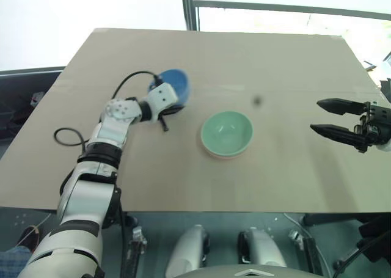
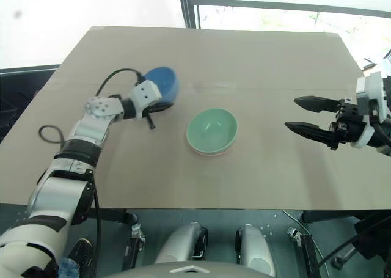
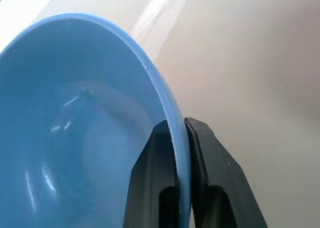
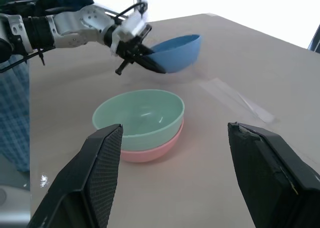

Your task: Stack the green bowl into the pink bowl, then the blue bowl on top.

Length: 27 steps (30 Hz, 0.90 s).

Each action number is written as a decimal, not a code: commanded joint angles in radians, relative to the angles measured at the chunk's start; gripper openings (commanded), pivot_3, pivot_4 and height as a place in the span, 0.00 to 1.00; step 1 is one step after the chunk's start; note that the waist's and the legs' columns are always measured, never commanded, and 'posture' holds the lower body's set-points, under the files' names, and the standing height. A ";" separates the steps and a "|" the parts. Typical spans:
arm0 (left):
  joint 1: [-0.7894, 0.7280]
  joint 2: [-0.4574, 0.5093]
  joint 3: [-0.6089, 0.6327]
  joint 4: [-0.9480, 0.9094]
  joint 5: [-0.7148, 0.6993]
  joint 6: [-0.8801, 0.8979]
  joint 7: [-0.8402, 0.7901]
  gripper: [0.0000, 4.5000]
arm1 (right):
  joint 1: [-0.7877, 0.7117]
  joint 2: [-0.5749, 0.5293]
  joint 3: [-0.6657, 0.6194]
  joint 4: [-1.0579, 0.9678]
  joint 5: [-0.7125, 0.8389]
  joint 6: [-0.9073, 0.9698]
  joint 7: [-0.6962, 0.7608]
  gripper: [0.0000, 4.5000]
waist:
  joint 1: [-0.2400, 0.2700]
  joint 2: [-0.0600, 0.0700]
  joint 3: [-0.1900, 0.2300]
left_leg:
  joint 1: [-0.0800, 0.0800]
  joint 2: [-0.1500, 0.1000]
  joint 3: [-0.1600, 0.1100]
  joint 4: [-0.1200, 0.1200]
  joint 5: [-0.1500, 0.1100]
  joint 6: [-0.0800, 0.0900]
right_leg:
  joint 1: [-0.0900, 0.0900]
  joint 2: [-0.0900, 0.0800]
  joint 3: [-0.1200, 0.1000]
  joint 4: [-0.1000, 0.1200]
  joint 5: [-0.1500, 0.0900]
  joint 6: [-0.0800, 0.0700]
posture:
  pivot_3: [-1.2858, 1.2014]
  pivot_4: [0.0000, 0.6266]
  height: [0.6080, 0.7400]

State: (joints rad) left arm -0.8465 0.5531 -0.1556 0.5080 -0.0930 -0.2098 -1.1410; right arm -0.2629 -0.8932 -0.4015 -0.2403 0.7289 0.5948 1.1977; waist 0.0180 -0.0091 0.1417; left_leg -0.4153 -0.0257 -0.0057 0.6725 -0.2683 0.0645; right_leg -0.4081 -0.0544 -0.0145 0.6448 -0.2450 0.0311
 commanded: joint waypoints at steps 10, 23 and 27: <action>0.067 0.089 -0.099 -0.514 -0.182 0.277 -0.304 0.01 | 0.004 -0.013 -0.011 -0.030 0.017 -0.026 -0.013 0.78 | -0.005 0.001 0.000 | 0.007 0.001 0.001 0.000 -0.001 0.003 | 0.005 0.004 0.001 0.004 0.000 0.000 | 0.52 0.24 1.00; 0.089 0.100 -0.104 -0.531 -0.161 0.282 -0.310 0.66 | 0.019 -0.010 -0.014 -0.037 0.017 -0.039 -0.022 0.78 | -0.003 0.001 0.001 | 0.016 0.001 0.001 0.000 -0.003 0.005 | 0.015 0.004 0.001 0.001 -0.001 0.000 | 0.52 0.24 1.00; 0.092 0.083 -0.070 -0.541 -0.212 0.325 -0.281 0.98 | 0.022 -0.008 -0.010 -0.036 0.016 -0.043 -0.021 0.78 | -0.004 0.001 0.001 | 0.016 0.001 0.001 0.000 -0.003 0.005 | 0.015 0.004 0.001 0.001 -0.001 0.000 | 0.52 0.24 1.00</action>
State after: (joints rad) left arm -0.7446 0.6443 -0.2769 -0.0129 -0.2661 0.0968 -1.4496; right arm -0.2402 -0.8932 -0.3984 -0.2577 0.7299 0.5746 1.1719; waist 0.0144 -0.0084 0.1423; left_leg -0.3997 -0.0243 -0.0043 0.6726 -0.2709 0.0696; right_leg -0.3935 -0.0502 -0.0137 0.6460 -0.2455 0.0314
